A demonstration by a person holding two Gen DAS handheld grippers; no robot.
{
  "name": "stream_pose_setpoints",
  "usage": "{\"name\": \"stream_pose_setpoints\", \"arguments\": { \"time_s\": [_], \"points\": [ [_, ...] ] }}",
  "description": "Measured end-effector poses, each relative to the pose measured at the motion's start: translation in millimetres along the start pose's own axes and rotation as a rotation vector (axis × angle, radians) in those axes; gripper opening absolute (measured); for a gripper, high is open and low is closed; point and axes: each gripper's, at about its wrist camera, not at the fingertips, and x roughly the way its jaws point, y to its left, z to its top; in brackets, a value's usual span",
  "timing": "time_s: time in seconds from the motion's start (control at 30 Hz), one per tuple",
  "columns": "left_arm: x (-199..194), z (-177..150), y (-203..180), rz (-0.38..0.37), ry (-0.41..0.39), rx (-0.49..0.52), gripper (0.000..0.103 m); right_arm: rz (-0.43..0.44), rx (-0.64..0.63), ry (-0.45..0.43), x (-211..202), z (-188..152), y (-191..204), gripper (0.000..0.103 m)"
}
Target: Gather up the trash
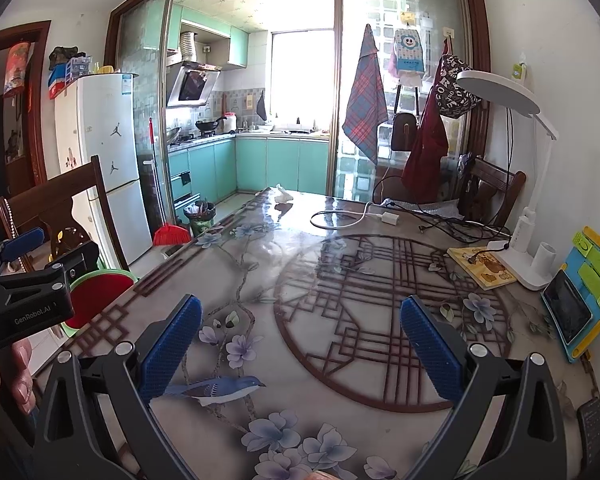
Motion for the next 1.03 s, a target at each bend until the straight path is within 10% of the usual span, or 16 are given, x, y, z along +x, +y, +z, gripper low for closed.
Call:
{"name": "stream_pose_setpoints", "arguments": {
  "time_s": [1.03],
  "points": [
    [-5.1, 1.7, -3.1, 0.027, -0.022, -0.008, 0.098, 0.002, -0.010, 0.005, 2.7, -2.8, 0.2, 0.097]
  ]
}}
